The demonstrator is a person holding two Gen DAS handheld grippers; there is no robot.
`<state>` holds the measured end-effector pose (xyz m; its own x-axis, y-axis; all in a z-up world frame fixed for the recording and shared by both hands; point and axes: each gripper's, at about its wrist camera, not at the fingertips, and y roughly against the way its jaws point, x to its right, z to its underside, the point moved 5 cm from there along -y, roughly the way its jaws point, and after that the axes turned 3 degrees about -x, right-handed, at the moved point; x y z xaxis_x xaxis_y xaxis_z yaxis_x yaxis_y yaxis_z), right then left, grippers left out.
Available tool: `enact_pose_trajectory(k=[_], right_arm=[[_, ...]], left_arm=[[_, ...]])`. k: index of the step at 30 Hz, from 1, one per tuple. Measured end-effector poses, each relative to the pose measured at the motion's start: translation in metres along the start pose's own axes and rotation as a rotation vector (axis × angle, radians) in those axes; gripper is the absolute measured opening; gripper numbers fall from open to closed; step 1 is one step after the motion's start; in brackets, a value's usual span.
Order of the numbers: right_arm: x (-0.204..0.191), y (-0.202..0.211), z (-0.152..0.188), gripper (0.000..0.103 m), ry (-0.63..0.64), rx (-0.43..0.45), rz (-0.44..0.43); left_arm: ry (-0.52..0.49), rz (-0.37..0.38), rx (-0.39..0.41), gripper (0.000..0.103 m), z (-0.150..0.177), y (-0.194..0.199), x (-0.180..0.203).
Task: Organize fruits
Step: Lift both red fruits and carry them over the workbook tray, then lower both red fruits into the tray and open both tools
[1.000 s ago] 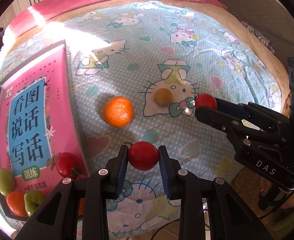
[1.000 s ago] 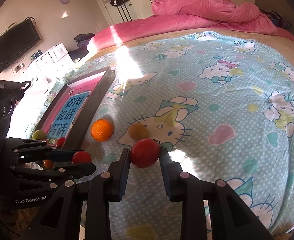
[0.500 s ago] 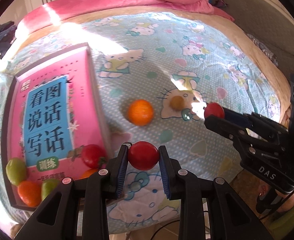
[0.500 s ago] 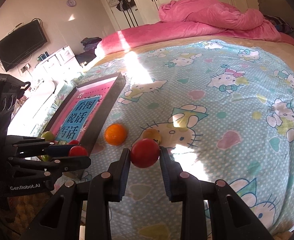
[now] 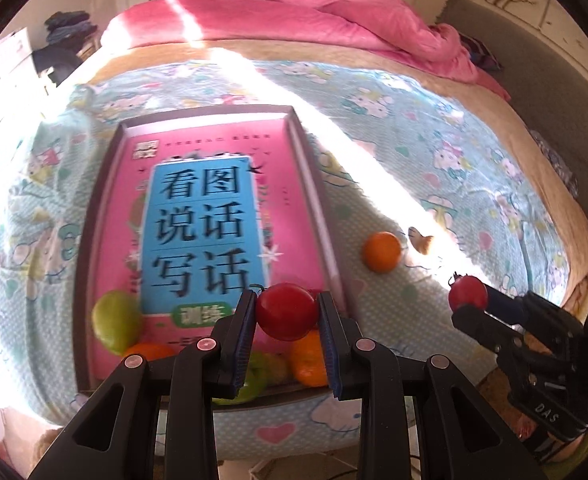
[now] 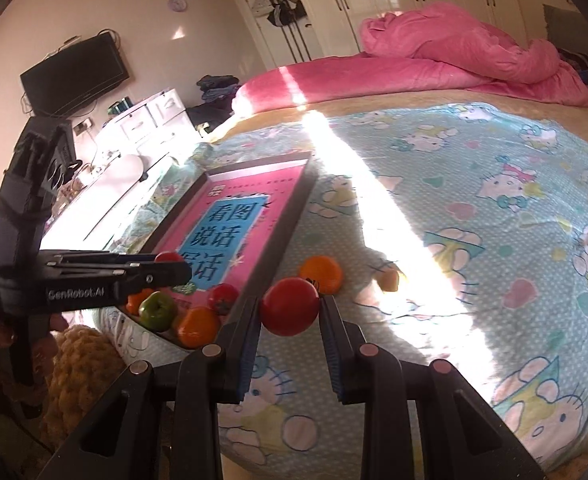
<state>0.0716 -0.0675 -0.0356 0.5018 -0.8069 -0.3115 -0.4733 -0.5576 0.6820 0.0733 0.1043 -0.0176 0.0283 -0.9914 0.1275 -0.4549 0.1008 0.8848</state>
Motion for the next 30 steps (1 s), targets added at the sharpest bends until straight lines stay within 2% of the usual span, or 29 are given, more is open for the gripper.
enact_pose_trajectory(k=[7,18,30], right_arm=[[-0.036,-0.009,0.002,0.031,0.061,-0.022,-0.016],[-0.067,-0.028,0.004,0.031,0.125,-0.059,-0.034],[-0.098,-0.052,0.006,0.031,0.193,-0.099,-0.044]], left_arm=[[0.089,-0.022,0.023,0.031,0.003,0.008,-0.045],[0.201,-0.059,0.044,0.031,0.011,0.016,-0.105],[0.243,-0.074,-0.012,0.031,0.032,0.006,-0.133]])
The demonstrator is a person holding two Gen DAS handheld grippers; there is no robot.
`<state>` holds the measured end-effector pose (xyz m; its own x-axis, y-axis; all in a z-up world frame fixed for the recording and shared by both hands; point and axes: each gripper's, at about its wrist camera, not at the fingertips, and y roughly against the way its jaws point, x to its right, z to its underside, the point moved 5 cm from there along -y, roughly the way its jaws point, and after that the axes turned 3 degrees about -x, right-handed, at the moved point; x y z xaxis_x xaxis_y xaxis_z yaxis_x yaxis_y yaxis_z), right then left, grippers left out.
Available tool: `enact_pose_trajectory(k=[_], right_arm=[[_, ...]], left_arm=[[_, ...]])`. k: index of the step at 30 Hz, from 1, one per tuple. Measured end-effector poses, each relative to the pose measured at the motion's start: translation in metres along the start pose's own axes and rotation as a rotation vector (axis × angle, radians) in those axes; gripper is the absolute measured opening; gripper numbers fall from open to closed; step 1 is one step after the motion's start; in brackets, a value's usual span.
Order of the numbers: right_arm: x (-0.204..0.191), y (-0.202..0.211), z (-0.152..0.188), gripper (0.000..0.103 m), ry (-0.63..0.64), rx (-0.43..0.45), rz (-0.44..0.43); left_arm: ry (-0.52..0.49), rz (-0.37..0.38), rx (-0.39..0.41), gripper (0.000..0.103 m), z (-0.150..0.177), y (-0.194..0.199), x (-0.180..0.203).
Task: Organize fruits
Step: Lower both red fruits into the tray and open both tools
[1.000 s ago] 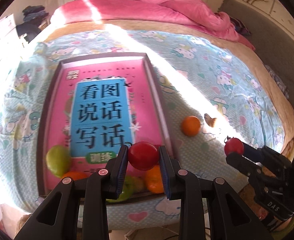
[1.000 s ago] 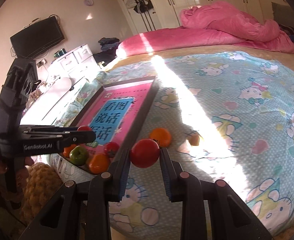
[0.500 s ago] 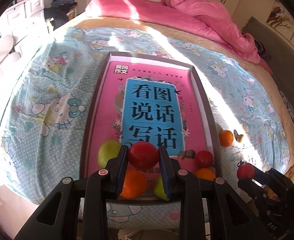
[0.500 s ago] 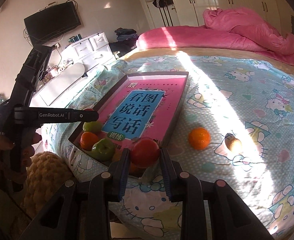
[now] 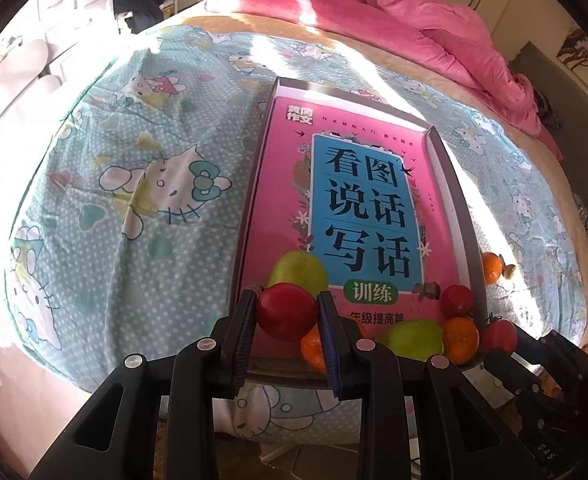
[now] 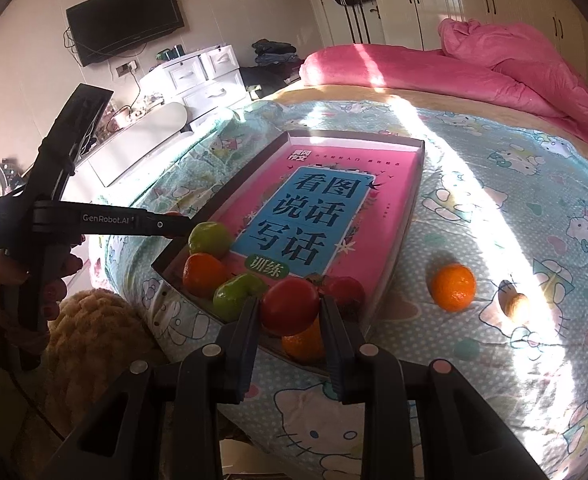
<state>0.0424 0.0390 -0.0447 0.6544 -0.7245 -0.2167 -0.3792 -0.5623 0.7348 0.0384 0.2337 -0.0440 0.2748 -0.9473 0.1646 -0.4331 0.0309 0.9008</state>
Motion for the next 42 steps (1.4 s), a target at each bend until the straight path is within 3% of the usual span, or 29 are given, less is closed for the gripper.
enact_pose_trajectory(k=[21,34,42], right_arm=[[0.030,-0.018,0.005,0.031,-0.054,-0.038,0.084],[0.033,-0.015,0.007,0.032,-0.086,-0.045,0.073],[0.032,-0.014,0.007,0.039,-0.084,-0.043,0.071]], left_arm=[[-0.004,0.003,-0.032,0.031,0.012,-0.010,0.000],[-0.002,0.005,-0.034,0.031,0.011,-0.012,0.000],[0.004,0.005,-0.037,0.034,0.011,-0.013,-0.001]])
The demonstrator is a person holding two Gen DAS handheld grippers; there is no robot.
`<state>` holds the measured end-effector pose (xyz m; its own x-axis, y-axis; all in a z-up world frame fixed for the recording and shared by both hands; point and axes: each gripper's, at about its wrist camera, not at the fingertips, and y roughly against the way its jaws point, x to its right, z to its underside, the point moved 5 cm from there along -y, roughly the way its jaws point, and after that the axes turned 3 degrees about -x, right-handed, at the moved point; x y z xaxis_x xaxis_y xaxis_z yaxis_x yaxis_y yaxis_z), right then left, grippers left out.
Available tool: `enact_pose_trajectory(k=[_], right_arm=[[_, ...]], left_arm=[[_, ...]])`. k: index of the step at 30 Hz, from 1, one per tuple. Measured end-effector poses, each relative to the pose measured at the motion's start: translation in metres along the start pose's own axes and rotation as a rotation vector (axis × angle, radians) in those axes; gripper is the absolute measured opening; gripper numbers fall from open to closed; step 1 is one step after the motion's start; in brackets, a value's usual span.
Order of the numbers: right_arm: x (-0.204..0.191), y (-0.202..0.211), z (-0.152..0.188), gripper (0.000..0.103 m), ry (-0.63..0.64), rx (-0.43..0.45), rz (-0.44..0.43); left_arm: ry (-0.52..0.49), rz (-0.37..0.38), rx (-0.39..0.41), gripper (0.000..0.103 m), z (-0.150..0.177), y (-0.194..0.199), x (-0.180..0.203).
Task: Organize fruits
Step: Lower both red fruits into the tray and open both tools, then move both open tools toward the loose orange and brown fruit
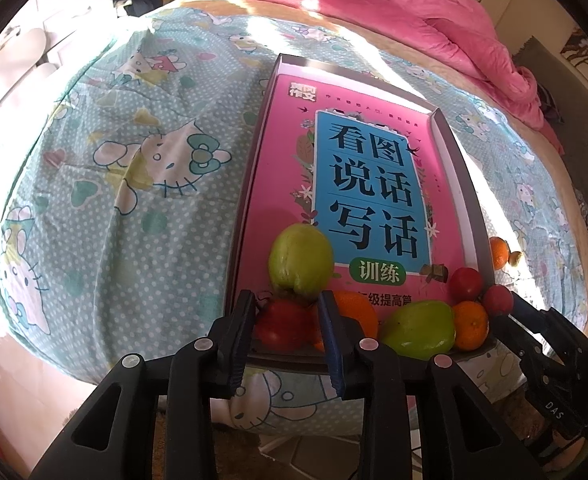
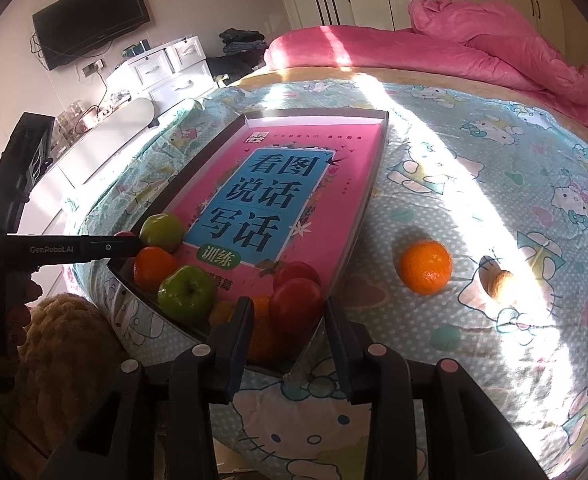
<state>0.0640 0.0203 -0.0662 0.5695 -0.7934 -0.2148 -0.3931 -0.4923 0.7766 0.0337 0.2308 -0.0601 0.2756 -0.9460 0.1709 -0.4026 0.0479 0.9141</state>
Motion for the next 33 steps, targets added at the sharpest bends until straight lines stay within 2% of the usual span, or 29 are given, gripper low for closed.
enact_pose_trajectory(k=[18,21,33], right_arm=[[0.004,0.007,0.000,0.047,-0.018,0.014,-0.002],[0.005,0.009,-0.001,0.048,-0.025,0.018,-0.004],[0.016,0.018,-0.002,0.049,-0.054,0.041,-0.001]], left_arm=[[0.005,-0.009,0.005,0.044,-0.001,0.004,0.000],[-0.003,-0.012,0.016,0.055,-0.003,0.008,0.003],[-0.027,-0.024,0.046,0.061,-0.009,0.021,0.015]])
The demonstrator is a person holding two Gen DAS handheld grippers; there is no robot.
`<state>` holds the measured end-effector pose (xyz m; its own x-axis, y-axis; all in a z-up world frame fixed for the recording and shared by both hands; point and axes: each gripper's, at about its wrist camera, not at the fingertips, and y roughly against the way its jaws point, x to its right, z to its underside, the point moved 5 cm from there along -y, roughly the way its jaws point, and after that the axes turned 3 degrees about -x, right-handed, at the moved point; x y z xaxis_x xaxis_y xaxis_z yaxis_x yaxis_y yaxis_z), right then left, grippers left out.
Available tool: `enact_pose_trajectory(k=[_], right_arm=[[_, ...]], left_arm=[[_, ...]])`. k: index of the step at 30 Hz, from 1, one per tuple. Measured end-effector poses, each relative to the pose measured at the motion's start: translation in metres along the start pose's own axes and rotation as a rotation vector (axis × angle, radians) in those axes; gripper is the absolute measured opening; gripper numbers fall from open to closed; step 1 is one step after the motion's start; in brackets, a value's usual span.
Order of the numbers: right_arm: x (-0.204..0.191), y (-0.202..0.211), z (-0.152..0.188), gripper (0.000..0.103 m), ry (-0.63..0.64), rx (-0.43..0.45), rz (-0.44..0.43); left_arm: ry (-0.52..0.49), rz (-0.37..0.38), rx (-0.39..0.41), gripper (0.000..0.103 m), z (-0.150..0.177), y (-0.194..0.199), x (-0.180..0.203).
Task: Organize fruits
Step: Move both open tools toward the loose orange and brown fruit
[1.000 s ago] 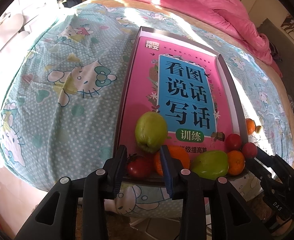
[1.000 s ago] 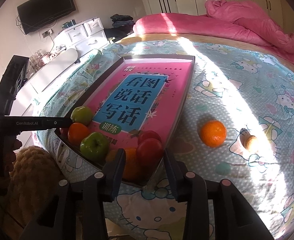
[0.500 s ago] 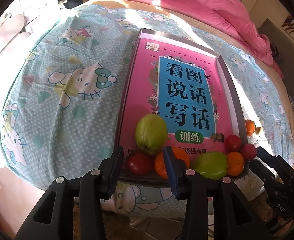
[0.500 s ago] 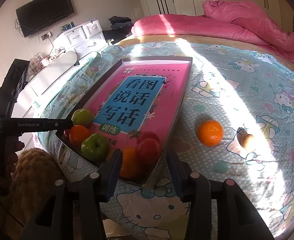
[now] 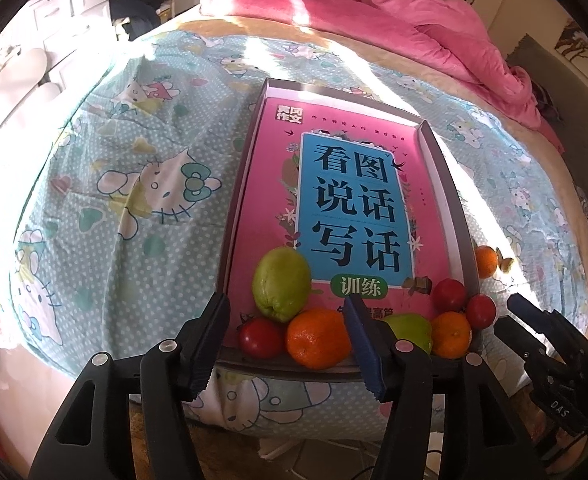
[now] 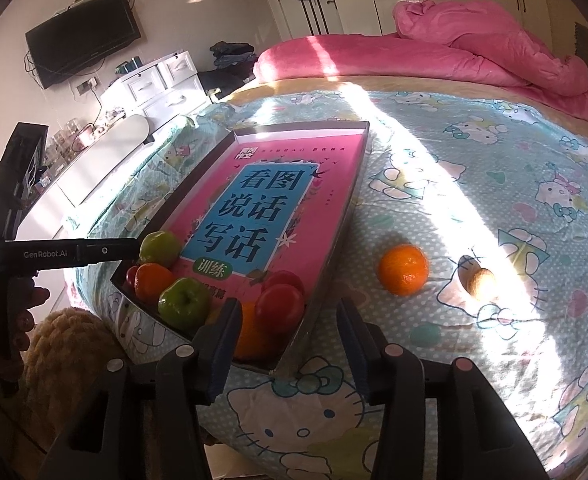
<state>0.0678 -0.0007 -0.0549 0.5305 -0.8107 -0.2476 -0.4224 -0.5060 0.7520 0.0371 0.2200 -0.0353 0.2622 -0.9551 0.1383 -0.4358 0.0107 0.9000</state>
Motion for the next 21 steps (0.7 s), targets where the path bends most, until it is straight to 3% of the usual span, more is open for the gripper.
enact_pose_trajectory(k=[3,5,21], right_arm=[[0.002,0.002,0.000,0.050,-0.006,0.007,0.003],[0.003,0.004,0.000,0.055,-0.009,0.011,0.003],[0.021,0.024,-0.004,0.064,-0.058,0.068,-0.009]], left_arm=[[-0.001,0.000,0.008,0.063,-0.001,0.003,0.003],[0.000,-0.001,0.014,0.069,-0.002,0.005,0.005],[-0.059,0.001,0.040,0.074,-0.003,0.018,0.041]])
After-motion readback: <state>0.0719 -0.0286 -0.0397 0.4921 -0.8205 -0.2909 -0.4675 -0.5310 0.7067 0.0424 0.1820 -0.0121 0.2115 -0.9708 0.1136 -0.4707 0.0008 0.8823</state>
